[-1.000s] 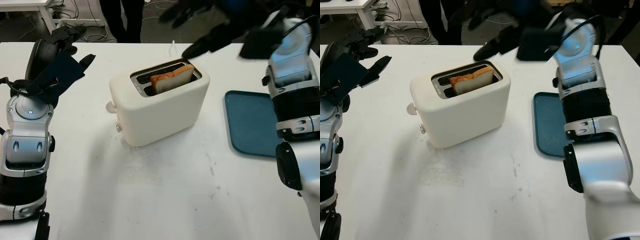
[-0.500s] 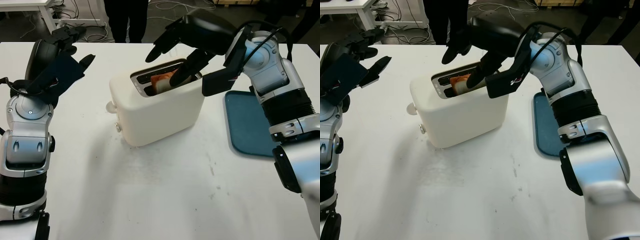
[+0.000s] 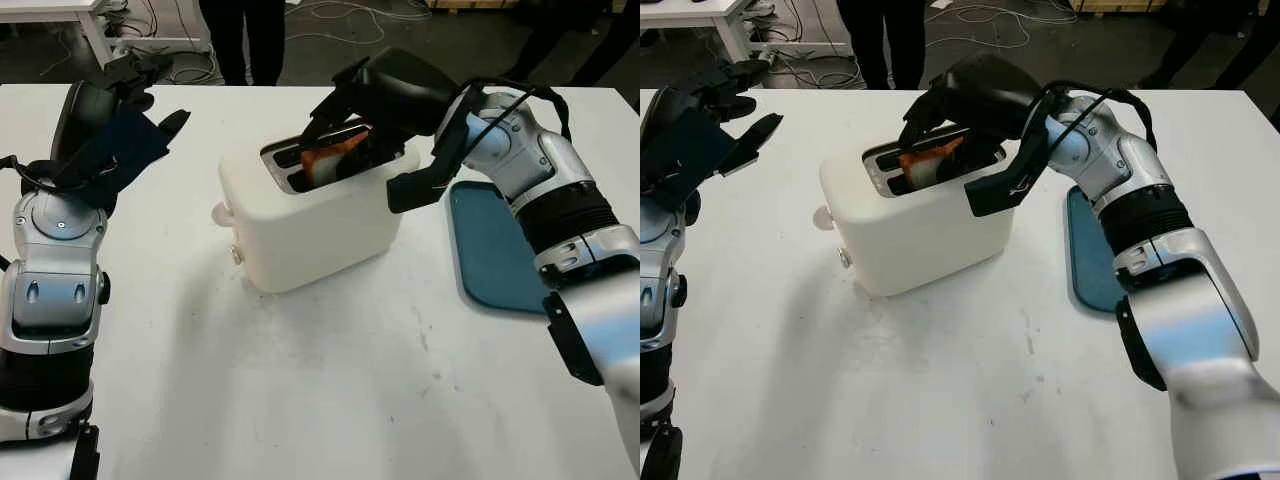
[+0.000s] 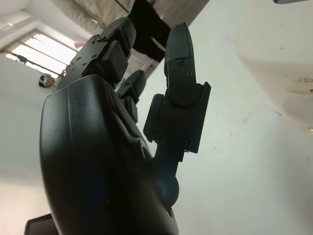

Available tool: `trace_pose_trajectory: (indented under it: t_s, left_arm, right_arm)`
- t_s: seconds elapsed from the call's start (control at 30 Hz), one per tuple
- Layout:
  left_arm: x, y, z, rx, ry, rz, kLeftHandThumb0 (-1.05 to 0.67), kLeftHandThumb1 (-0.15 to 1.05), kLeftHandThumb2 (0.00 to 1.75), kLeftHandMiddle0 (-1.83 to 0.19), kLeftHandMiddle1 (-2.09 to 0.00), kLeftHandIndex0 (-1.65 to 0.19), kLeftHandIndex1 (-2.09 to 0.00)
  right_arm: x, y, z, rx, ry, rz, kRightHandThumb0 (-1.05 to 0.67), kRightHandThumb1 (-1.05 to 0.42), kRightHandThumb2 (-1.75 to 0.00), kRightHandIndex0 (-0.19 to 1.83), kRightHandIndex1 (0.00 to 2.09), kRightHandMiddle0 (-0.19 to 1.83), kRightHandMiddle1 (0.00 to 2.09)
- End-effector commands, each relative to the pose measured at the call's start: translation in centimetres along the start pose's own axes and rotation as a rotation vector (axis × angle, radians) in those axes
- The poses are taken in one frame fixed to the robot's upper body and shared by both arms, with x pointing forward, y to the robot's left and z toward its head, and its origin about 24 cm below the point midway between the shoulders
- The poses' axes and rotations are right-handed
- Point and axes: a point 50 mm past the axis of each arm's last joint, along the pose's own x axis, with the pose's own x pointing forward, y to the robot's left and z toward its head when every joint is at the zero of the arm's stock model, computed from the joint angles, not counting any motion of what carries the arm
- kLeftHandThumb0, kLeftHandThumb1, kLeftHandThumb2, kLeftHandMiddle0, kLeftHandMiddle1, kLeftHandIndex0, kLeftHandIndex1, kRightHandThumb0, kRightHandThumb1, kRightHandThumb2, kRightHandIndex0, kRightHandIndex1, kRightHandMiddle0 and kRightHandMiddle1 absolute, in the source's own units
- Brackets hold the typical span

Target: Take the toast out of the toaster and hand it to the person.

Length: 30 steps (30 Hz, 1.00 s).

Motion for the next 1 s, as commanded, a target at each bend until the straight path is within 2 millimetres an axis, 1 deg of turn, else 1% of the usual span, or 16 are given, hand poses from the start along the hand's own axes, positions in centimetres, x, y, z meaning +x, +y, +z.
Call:
trace_pose_trajectory:
  t_s: [0.0,0.13,0.27,0.33,0.4,0.43,0.47,0.57,0.63,0.67,0.73,0.8,0.9,0.97]
  left_arm:
    - [-0.04,-0.04,0.08,-0.010,0.006,0.009,-0.52,0.92,0.37,-0.15,-0.67,-0.40,-0.10]
    - [-0.03,-0.01,0.03,-0.007,0.006,0.010,-0.52,0.92,0.37,-0.14,-0.66,-0.40,-0.10]
    - [-0.03,0.04,-0.04,0.007,0.000,0.012,-0.51,0.92,0.37,-0.15,-0.67,-0.44,-0.11]
    - [-0.07,0.02,-0.04,-0.008,0.007,0.016,-0.51,0.92,0.36,-0.16,-0.67,-0.45,-0.12]
    - [-0.09,0.02,-0.01,-0.006,0.006,0.013,-0.50,0.92,0.37,-0.15,-0.66,-0.43,-0.10]
    - [-0.09,0.04,0.00,0.001,0.004,0.011,-0.50,0.92,0.38,-0.15,-0.65,-0.42,-0.10]
    - [-0.09,0.05,0.00,0.000,0.006,0.011,-0.50,0.92,0.38,-0.15,-0.65,-0.42,-0.09]
    - [-0.12,0.04,0.00,-0.013,0.006,0.014,-0.50,0.92,0.37,-0.15,-0.65,-0.41,-0.09]
    - [-0.14,0.06,0.00,-0.007,0.004,0.012,-0.50,0.92,0.38,-0.16,-0.65,-0.42,-0.09]
    - [-0.14,0.07,0.00,-0.002,0.004,0.010,-0.50,0.92,0.38,-0.16,-0.65,-0.43,-0.09]
    - [-0.15,0.07,0.02,0.000,0.005,0.008,-0.49,0.92,0.38,-0.16,-0.64,-0.44,-0.10]
    - [-0.17,0.06,0.02,-0.007,0.009,0.011,-0.49,0.92,0.38,-0.15,-0.64,-0.43,-0.09]
    - [-0.17,0.09,-0.03,0.011,0.012,0.012,-0.50,0.92,0.38,-0.15,-0.64,-0.45,-0.10]
    - [-0.16,0.10,-0.05,0.008,0.014,0.011,-0.50,0.92,0.38,-0.16,-0.64,-0.46,-0.10]
  right_arm:
    - [0.02,-0.52,-0.03,-0.031,-0.010,-0.005,-0.53,-0.69,-0.01,0.70,0.86,0.99,0.13]
    - [0.01,-0.38,-0.12,-0.038,-0.010,0.018,-0.52,-0.70,-0.01,0.70,0.88,0.99,0.12]
    - [0.00,-0.28,-0.24,-0.036,0.005,0.046,-0.51,-0.70,-0.01,0.73,0.92,1.00,0.12]
    - [-0.02,-0.30,-0.31,-0.036,0.015,0.070,-0.52,-0.71,0.00,0.70,1.00,1.02,0.12]
    - [-0.04,-0.34,-0.39,-0.047,0.031,0.103,-0.54,-0.72,0.00,0.68,1.22,1.04,0.12]
    - [-0.06,-0.36,-0.40,-0.050,0.036,0.115,-0.54,-0.72,0.00,0.67,1.25,1.04,0.12]
    - [-0.07,-0.39,-0.41,-0.051,0.039,0.124,-0.54,-0.71,0.00,0.71,1.19,1.07,0.13]
    - [-0.17,-0.48,-0.43,-0.050,0.051,0.144,-0.54,-0.69,0.00,0.78,1.17,1.14,0.16]
    - [-0.20,-0.52,-0.46,-0.044,0.071,0.166,-0.56,-0.70,0.00,0.79,1.36,1.18,0.24]
    - [-0.21,-0.52,-0.45,-0.042,0.080,0.181,-0.56,-0.70,0.00,0.80,1.39,1.18,0.29]
    - [-0.25,-0.46,-0.40,-0.043,0.091,0.205,-0.56,-0.71,0.00,0.89,1.34,1.07,0.65]
    - [-0.29,-0.32,-0.36,-0.044,0.101,0.222,-0.57,-0.72,0.00,0.95,1.36,1.01,0.90]
    - [-0.40,-0.03,-0.26,-0.079,0.096,0.237,-0.59,-0.74,0.00,1.02,1.42,0.98,1.13]
    - [-0.46,0.14,-0.19,-0.113,0.084,0.247,-0.59,-0.77,-0.01,1.04,1.57,0.94,1.35]
